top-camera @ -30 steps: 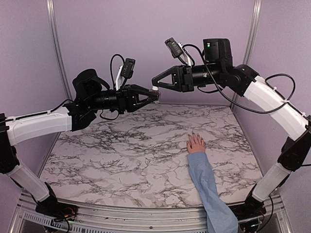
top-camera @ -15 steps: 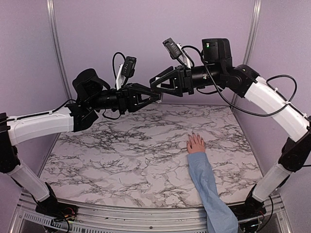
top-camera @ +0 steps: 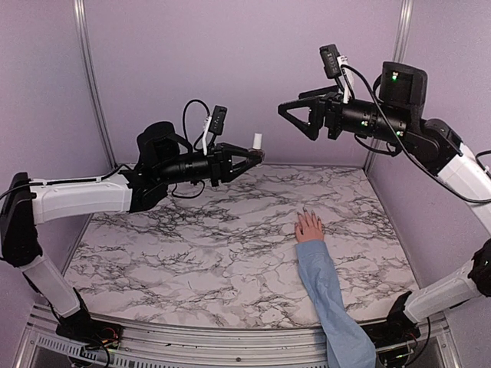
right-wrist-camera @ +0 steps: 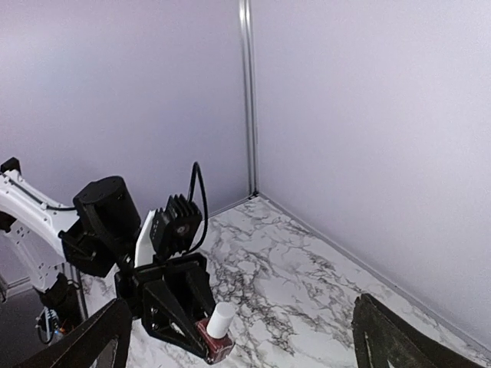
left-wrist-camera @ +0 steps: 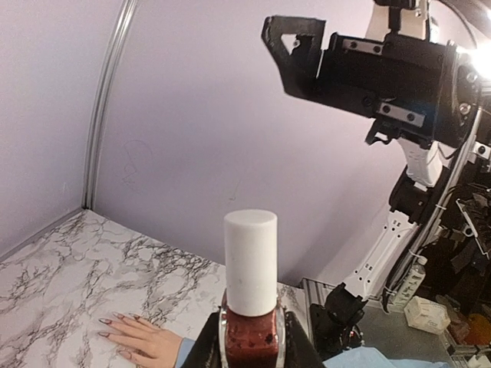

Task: Paint the nails
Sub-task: Unscrew the nail polish bottle.

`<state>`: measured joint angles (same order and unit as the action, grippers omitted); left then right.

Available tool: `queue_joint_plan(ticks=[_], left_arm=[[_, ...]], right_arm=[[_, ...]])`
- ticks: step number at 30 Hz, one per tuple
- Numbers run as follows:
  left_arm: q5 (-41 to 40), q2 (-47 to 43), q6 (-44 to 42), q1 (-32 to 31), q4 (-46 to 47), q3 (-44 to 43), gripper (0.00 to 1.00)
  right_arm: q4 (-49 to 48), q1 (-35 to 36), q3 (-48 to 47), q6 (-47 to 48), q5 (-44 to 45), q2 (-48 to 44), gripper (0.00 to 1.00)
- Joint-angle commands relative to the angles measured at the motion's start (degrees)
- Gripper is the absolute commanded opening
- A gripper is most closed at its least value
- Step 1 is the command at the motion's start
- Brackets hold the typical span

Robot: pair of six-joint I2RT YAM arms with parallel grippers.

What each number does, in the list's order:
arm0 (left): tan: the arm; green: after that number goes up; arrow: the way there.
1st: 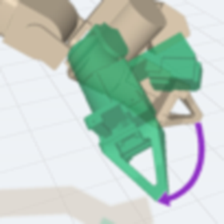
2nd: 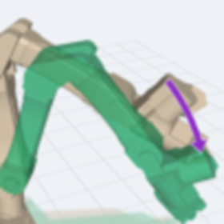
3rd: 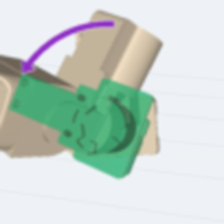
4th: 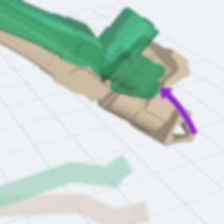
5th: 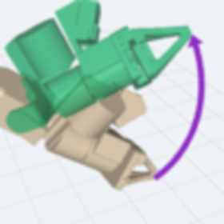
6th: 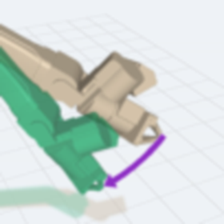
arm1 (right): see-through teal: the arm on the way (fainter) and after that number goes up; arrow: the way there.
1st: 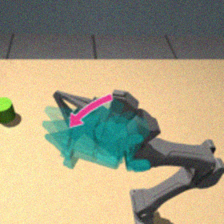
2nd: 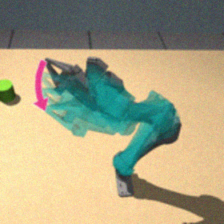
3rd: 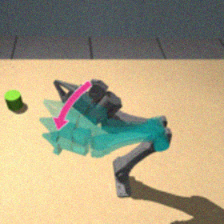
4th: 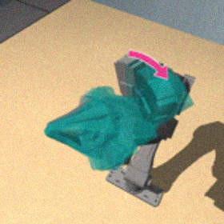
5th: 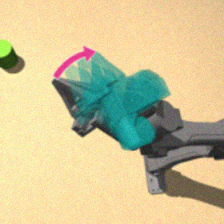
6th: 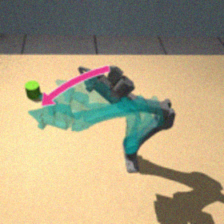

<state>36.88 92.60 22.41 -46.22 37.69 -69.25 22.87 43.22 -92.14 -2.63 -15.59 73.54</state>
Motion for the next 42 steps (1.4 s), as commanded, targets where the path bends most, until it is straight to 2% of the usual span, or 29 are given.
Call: queue_joint_plan(ticks=[1,4,9,12,14,20,24,28,37,42], left_arm=[[-5.6,4.0,-2.6,-0.3,-1.2,-4.2,0.00],[-7.1,4.9,-3.9,-0.4,-1.3,-4.6,0.00],[-8.1,3.0,-8.0,-0.7,-1.4,-1.4,0.00],[-10.3,2.2,-10.5,-1.3,-1.5,1.2,0.00],[-15.1,1.2,-11.0,-1.8,-1.5,2.8,0.00],[-22.2,1.2,-15.7,-3.9,-1.6,4.4,0.00],[-27.1,2.0,-17.7,-5.6,-1.5,3.9,0.00],[-31.0,2.7,-17.7,-6.7,-1.4,3.2,0.00],[-34.7,4.7,-18.5,-8.3,-1.6,1.2,0.00],[-36.4,5.4,-18.6,-8.5,-1.6,0.6,0.00]], right_arm=[[3.6,-0.9,-4.0,2.5,12.3,3.5,0.99],[6.1,-0.9,-5.2,2.5,14.4,5.2,0.98],[6.6,-1.0,-3.2,1.6,11.3,4.9,0.98],[14.0,-1.0,-8.4,-0.6,8.3,9.2,0.99],[17.7,-1.0,-11.6,-2.9,6.1,11.2,0.98],[17.3,-1.0,-11.3,-12.0,5.1,12.7,0.85],[20.3,-0.9,-13.7,-15.3,5.8,16.7,0.72],[20.2,-0.5,-12.8,-17.2,7.9,16.4,0.61],[19.8,0.2,-11.7,-18.9,8.2,17.8,0.49],[19.2,0.4,-11.4,-19.4,7.6,18.6,0.46]])
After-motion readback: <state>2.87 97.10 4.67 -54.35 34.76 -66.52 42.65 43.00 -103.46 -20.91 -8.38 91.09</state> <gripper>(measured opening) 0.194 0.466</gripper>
